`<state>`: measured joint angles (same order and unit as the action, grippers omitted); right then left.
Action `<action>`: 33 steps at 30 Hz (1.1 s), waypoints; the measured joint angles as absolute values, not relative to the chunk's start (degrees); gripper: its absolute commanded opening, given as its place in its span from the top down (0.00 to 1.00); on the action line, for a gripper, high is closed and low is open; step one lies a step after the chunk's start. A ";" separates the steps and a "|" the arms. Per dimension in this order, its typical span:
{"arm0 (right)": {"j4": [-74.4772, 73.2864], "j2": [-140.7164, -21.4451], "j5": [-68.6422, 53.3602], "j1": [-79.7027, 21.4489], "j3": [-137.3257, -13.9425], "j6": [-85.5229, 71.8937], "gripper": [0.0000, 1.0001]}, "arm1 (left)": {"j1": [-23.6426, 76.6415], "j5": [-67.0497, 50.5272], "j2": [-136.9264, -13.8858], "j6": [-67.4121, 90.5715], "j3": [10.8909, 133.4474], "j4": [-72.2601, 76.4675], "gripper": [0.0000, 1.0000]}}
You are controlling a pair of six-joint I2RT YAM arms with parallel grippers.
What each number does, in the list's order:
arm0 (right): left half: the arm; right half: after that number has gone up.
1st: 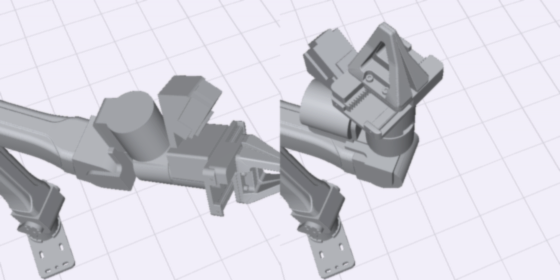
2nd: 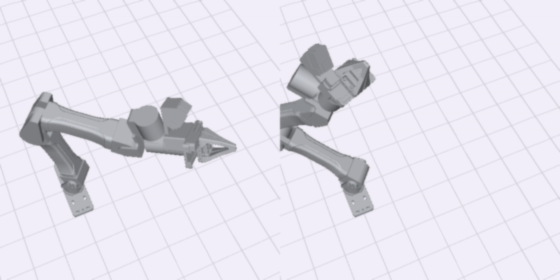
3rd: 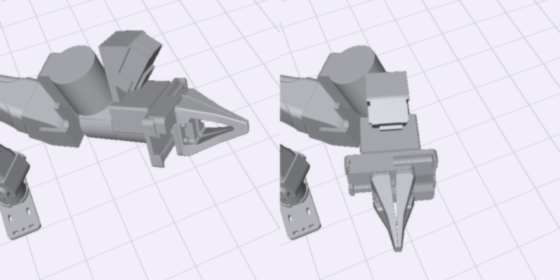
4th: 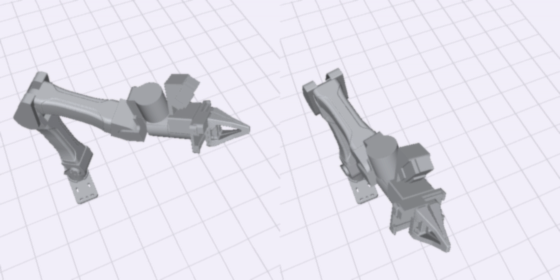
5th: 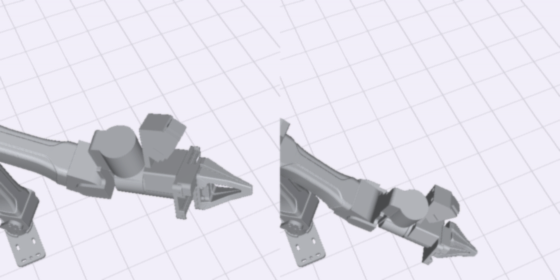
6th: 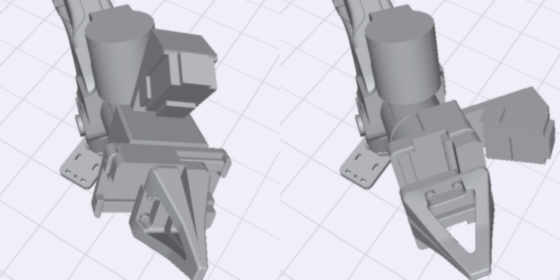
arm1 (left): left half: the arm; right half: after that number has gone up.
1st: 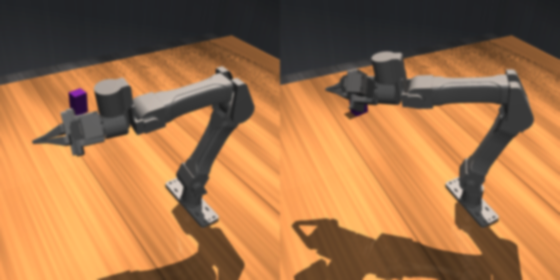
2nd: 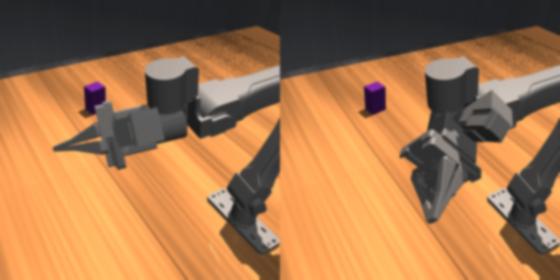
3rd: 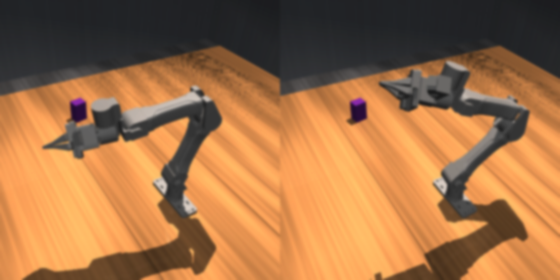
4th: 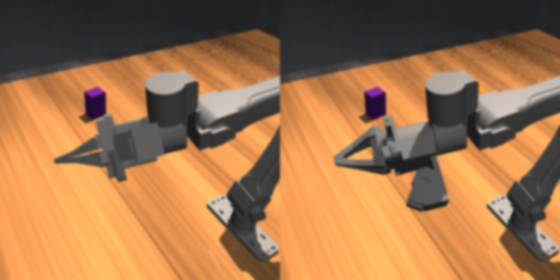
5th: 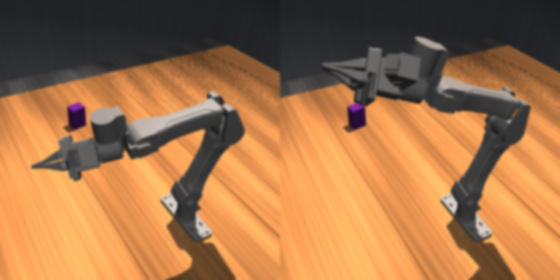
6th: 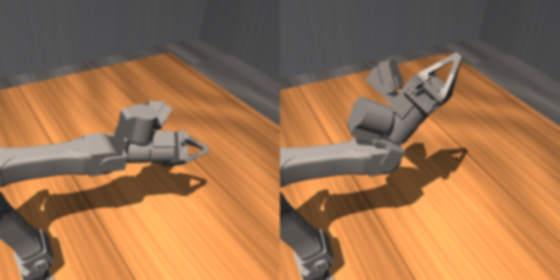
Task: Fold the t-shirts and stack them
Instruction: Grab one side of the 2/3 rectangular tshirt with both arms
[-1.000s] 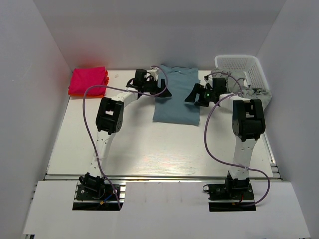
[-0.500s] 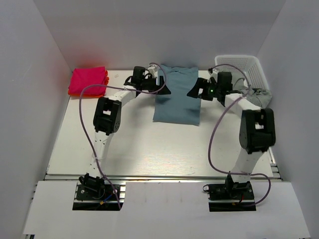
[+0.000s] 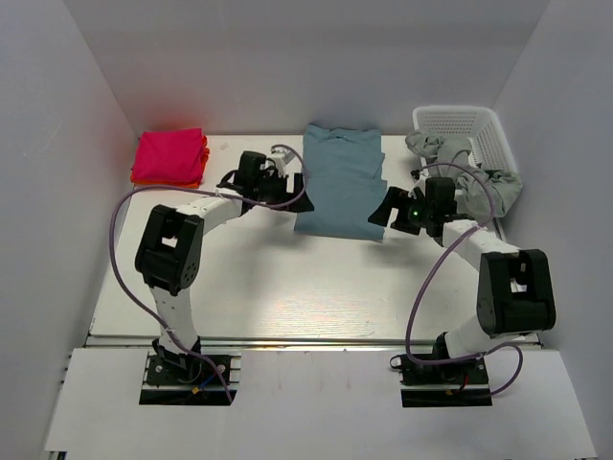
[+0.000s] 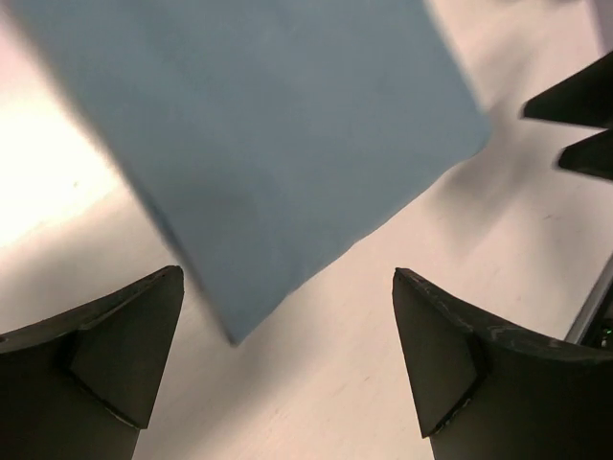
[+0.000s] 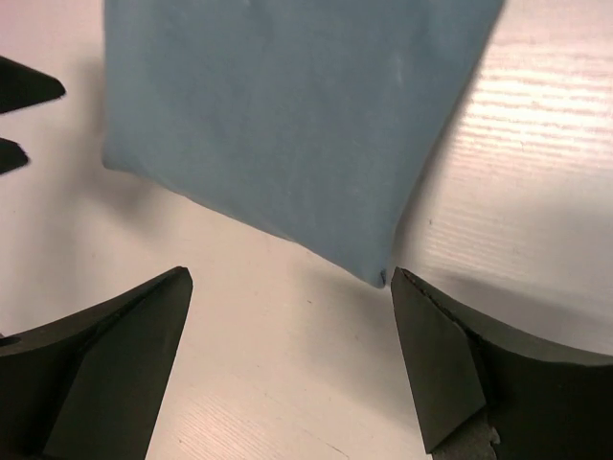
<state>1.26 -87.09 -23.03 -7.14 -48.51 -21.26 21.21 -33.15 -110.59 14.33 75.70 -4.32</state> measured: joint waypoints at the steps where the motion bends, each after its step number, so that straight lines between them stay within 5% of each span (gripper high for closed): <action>1: 1.21 -87.53 -22.96 -7.14 -48.16 -21.41 0.10 | 21.19 -32.75 -111.02 14.41 74.59 -4.49 0.04; 9: 1.89 -95.00 -23.83 -7.14 -47.86 -22.70 0.16 | 20.95 -32.88 -116.01 14.46 71.75 -5.04 0.30; 12: 2.72 -96.82 -24.69 -7.14 -47.81 -22.92 0.27 | 20.95 -34.28 -116.77 14.44 71.13 -3.46 0.44; 16: 5.52 -98.21 -25.56 -7.14 -46.85 -23.59 0.55 | 21.10 -36.05 -118.02 14.50 70.41 -1.32 0.60; 19: 7.44 -99.48 -26.72 -7.07 -45.80 -24.49 0.80 | 21.17 -37.32 -118.93 14.76 70.22 -0.03 0.82; 20: 7.88 -99.68 -26.92 -7.03 -45.41 -24.71 1.00 | 21.15 -37.69 -119.17 14.94 70.02 0.16 1.00; 33: 7.49 -89.41 -27.73 -7.05 -37.08 -24.32 1.00 | 21.56 -39.68 -110.15 18.94 55.13 6.17 1.00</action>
<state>7.49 -89.41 -27.73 -7.05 -37.08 -24.32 21.56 -39.68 -110.15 18.94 55.13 6.17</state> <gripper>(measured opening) 0.023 0.026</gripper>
